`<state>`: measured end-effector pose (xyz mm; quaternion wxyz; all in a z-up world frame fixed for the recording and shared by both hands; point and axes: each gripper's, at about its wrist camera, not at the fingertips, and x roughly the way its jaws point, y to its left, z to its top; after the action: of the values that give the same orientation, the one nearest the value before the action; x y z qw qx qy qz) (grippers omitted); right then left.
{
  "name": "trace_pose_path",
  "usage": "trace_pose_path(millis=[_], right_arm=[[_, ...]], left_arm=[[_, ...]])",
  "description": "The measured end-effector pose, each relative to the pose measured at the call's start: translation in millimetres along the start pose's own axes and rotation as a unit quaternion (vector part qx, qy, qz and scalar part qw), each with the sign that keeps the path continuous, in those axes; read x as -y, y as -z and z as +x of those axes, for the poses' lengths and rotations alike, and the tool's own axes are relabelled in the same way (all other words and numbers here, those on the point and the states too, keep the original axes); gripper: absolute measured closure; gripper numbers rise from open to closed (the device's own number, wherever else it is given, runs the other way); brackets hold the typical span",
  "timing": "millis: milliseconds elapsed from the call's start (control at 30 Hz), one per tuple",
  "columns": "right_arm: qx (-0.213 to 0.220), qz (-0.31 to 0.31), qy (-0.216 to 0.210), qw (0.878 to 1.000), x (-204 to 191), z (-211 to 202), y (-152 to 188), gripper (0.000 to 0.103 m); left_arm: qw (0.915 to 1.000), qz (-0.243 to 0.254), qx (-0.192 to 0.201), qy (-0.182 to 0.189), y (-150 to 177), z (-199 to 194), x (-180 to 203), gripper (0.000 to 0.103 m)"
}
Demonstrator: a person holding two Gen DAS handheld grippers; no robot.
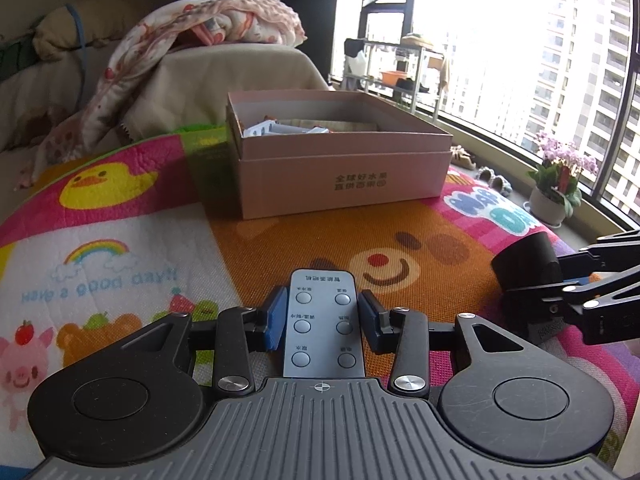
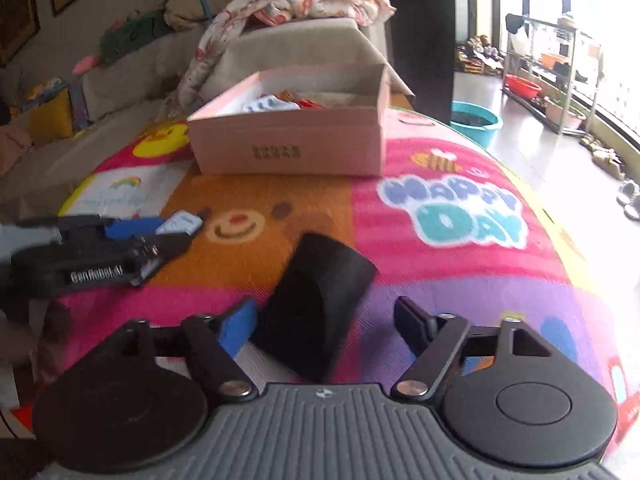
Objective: Organize rigid objects
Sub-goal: 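Grasp the grey remote with left tool while right tool grasps the black nozzle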
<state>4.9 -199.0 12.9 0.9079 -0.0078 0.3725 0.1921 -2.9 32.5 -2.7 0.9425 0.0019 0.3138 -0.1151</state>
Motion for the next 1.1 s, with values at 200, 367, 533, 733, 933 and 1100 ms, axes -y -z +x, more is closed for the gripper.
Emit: trace_pose_path(millis=[200, 367, 533, 733, 933, 1100], right_arm=[[0.003, -0.091, -0.02, 0.996, -31.9, 6.7, 2.2, 0.052], [0.006, -0.126, 0.011, 0.992, -29.8, 0.2, 12.0, 0.033], [0.013, -0.077, 0.022, 0.997, -7.9, 3.0, 18.4, 0.014], [0.025, -0.056, 0.021, 0.998, -1.2, 7.7, 22.2, 0.004], [0.031, -0.055, 0.019, 0.998, -0.3, 8.5, 22.8, 0.004], [0.03, -0.055, 0.019, 0.998, -0.2, 7.6, 23.9, 0.004]], left_arm=[[1.0, -0.004, 0.001, 0.002, 0.4, -0.3, -1.1, 0.059], [1.0, -0.004, 0.001, 0.003, 0.5, -0.3, -1.0, 0.059], [1.0, -0.001, -0.001, 0.001, 0.5, -0.2, -0.8, 0.059], [0.9986, -0.04, -0.002, 0.034, 1.0, -6.6, -13.7, 0.059], [0.9989, 0.01, -0.032, 0.033, 5.8, -21.2, -1.9, 0.059], [0.9993, -0.006, -0.028, 0.024, 2.3, -13.1, -0.9, 0.058]])
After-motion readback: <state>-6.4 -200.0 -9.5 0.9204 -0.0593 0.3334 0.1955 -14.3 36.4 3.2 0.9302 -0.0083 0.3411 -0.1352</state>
